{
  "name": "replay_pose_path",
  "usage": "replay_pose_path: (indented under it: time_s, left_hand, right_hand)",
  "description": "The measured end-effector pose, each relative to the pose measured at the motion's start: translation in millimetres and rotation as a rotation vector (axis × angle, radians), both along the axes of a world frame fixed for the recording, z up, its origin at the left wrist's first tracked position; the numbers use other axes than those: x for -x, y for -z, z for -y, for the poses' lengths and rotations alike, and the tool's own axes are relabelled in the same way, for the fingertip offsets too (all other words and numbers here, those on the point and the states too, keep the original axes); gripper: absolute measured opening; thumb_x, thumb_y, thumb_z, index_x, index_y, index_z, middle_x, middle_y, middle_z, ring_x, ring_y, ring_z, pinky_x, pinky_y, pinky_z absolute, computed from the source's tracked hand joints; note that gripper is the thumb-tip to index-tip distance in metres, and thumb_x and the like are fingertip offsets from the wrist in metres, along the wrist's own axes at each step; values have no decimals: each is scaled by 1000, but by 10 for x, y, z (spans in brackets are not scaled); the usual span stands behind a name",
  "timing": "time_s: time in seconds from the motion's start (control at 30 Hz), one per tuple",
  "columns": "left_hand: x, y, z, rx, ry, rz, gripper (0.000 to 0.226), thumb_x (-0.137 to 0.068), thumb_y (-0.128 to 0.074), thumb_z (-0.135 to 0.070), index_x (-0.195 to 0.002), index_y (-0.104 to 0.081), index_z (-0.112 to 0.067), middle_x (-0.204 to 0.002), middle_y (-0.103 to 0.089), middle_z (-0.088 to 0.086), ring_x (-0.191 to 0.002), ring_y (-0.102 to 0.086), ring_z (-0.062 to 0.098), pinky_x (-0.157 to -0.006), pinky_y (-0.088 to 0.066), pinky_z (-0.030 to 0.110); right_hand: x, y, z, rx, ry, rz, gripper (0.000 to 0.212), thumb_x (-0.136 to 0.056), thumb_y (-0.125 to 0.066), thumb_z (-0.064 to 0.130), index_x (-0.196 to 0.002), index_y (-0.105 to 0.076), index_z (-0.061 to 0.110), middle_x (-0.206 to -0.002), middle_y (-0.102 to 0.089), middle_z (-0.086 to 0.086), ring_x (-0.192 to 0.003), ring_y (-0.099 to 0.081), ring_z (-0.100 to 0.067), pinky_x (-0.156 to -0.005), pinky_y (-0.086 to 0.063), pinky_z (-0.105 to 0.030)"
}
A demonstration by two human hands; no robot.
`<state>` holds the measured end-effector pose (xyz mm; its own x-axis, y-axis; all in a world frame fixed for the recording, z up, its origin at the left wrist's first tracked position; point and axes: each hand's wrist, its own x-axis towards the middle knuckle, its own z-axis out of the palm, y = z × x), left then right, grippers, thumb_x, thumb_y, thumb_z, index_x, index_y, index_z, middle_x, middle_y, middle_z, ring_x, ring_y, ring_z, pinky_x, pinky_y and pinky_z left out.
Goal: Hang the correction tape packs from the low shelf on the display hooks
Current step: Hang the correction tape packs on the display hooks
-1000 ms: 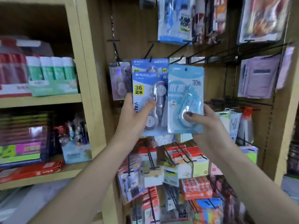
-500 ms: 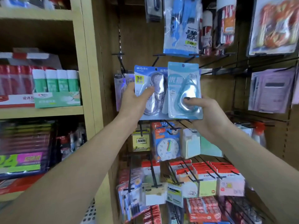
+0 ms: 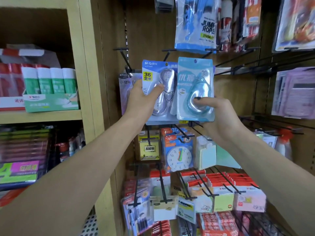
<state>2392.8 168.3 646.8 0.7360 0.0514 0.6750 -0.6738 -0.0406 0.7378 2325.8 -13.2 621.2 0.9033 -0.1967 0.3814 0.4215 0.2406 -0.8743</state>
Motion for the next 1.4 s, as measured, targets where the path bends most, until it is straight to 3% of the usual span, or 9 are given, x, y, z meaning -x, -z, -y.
replay_pose_path:
  time_s: [0.17, 0.37, 0.53, 0.73, 0.87, 1.07, 1.13, 1.23, 1.4]
  left_hand:
    - [13, 17, 11, -17, 38, -22, 44, -92, -72, -41, -130, -60, -20, -120, -74, -6, -115, -69, 13, -105, -54, 44]
    - [-114, 85, 30, -10, -15, -33, 33, -97, -68, -32, -126, -63, -17, -115, -76, -5, -108, -71, 11, -101, -56, 39]
    - [-156, 116, 63, -63, -126, -59, 40, -96, -67, -36, -128, -55, -15, -109, -71, -6, -102, -67, 11, -76, -51, 19]
    - [-118, 128, 27, -197, -227, -48, 43, -97, -64, -42, -127, -46, -17, -94, -61, -21, -98, -64, 13, -74, -49, 28]
    - [-69, 107, 6, -340, -356, 18, 50, -92, -69, -38, -124, -39, -14, -120, -59, 5, -109, -62, 28, -91, -54, 46]
    - [253, 160, 130, -661, -801, 537, 60, -89, -67, -23, -141, -42, -6, -137, -43, 19, -118, -45, 36, -97, -45, 43]
    - [350, 211, 276, -663, -675, 551, 46, -94, -64, -29, -133, -48, -8, -130, -48, 13, -115, -46, 31, -96, -37, 34]
    - [459, 214, 540, -501, -269, 254, 35, -101, -60, -37, -122, -49, -12, -107, -55, 0, -97, -54, 17, -83, -41, 27]
    - [470, 199, 838, -426, 53, -27, 33, -106, -49, -44, -105, -46, -11, -69, -38, -3, -42, -35, 2, -38, -28, 13]
  right_hand:
    - [-14, -12, -12, -3, 33, -20, 38, -83, -67, 12, -122, -71, 10, -106, -79, -9, -94, -71, -32, -87, -47, -45]
    - [-83, 13, -21, 19, 38, -15, 44, -84, -66, 10, -128, -67, 12, -115, -79, -11, -95, -76, -30, -86, -53, -44]
    - [-200, -10, 0, 32, 48, -7, 36, -89, -65, 5, -125, -69, 7, -109, -79, -11, -78, -75, -20, -49, -53, -23]
    - [-280, 12, 68, 40, 66, -21, 50, -86, -73, 13, -134, -60, 11, -121, -76, -12, -105, -76, -29, -64, -60, -33]
    - [-219, 76, 205, 67, 68, 16, 40, -89, -71, 11, -128, -66, 7, -117, -78, -13, -107, -76, -32, -83, -60, -42]
    - [-54, 188, 465, 10, 82, 64, 44, -89, -69, 1, -130, -59, 11, -114, -78, -6, -104, -77, -24, -83, -62, -39]
    - [-19, 214, 558, -33, 64, 82, 48, -90, -68, 1, -136, -55, 6, -121, -76, -12, -109, -75, -29, -87, -60, -43]
    - [40, 245, 683, -25, 13, 102, 45, -93, -62, 2, -138, -56, 4, -128, -72, -16, -117, -71, -35, -99, -56, -50]
    - [105, 265, 783, -11, -49, 127, 43, -97, -58, 5, -139, -59, 7, -131, -71, -14, -122, -68, -34, -103, -53, -48]
